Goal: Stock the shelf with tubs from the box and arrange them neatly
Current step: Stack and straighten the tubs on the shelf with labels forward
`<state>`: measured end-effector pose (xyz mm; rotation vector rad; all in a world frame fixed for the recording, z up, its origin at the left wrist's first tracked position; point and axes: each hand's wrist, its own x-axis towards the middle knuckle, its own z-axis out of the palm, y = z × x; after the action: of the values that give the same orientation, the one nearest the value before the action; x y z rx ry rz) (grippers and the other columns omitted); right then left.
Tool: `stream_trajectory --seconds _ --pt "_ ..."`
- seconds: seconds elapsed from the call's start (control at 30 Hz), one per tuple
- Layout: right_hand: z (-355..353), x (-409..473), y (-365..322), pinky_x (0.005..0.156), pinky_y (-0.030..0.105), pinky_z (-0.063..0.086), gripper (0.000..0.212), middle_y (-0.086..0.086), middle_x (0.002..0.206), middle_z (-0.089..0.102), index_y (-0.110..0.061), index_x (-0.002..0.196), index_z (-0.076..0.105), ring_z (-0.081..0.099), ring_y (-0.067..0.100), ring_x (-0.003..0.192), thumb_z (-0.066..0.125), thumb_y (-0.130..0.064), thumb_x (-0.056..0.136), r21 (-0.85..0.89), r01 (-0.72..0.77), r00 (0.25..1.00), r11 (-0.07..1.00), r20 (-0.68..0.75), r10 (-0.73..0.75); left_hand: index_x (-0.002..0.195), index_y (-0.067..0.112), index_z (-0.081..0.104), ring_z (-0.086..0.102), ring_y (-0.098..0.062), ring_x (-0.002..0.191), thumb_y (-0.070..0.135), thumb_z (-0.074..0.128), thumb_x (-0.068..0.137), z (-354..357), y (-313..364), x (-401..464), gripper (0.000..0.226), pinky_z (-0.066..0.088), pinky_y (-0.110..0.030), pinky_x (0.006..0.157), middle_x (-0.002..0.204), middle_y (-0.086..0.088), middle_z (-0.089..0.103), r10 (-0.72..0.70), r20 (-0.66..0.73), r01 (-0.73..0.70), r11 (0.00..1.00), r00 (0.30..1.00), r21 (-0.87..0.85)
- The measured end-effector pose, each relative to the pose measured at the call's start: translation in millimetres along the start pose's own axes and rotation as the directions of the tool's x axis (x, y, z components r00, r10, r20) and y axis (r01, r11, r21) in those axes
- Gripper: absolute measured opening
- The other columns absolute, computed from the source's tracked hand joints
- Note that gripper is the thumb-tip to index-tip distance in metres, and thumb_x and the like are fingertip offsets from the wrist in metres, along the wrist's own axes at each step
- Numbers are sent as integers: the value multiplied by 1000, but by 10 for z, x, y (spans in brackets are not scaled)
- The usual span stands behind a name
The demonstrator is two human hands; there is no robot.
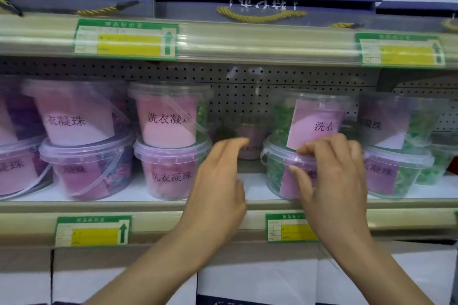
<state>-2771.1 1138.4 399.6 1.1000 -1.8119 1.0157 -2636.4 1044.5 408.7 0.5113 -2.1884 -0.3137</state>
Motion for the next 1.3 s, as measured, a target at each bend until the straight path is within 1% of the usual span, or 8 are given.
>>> stream_trajectory --seconds 0.1,0.23,0.37,0.67,1.0,1.13,1.23,1.3 --pt "48 -5 -163 67 41 43 30 8 90 53 -9 88 61 37 23 86 80 -6 64 23 30 1000 999 -1 -30 124 25 49 41 4 105 -1 67 75 -132 -139 -313 59 20 8 88 118 14 48 52 2 -51 999 999 -14" --pt "167 2 -350 66 39 40 32 7 90 53 -11 87 61 37 23 85 80 -9 62 27 54 998 998 9 -54 109 21 55 51 -9 101 3 64 70 -286 -302 -409 44 38 -16 84 111 11 53 147 -97 -140 987 984 80" --pt "268 4 -474 66 38 41 33 6 90 54 -12 87 60 37 22 85 81 -9 62 16 40 999 999 6 -40 100 16 60 51 -22 97 7 64 61 -427 -371 -329 40 36 -32 76 105 2 60 232 -159 -188 949 960 253" --pt "277 25 -590 64 38 42 28 5 89 53 -12 84 60 45 26 83 80 -13 65 -88 41 999 995 27 -39 100 11 67 46 -22 98 -12 73 46 -474 -564 -154 59 30 -31 73 105 -2 65 247 -159 -199 942 956 269" --pt "242 11 -679 70 37 43 33 7 94 52 -10 93 60 43 24 88 79 -11 65 -101 34 997 994 70 -27 98 12 67 47 -21 97 -9 74 49 -510 -639 -115 54 26 -31 69 105 1 67 290 -130 -258 942 948 214" --pt "68 -104 -645 85 21 31 45 -1 109 41 -14 109 47 39 14 102 73 -11 72 52 -201 979 978 35 199 99 10 67 47 -23 98 -8 69 53 -500 -666 -141 49 29 -31 73 106 -2 67 344 -162 -308 928 925 211" --pt "1 -66 -504 88 18 31 50 -5 120 42 -19 120 39 42 7 109 68 -12 80 205 -490 867 847 219 448 100 9 68 48 -24 99 -3 61 57 -478 -653 -163 45 31 -31 76 107 -3 67 389 -156 -345 905 908 247" --pt "-9 -23 -424 94 25 39 47 -9 120 50 -23 121 39 49 7 111 66 -13 83 269 -563 812 782 356 462 102 8 68 47 -24 99 -1 60 57 -451 -624 -149 46 32 -32 78 108 -3 67 407 -137 -362 894 903 264"
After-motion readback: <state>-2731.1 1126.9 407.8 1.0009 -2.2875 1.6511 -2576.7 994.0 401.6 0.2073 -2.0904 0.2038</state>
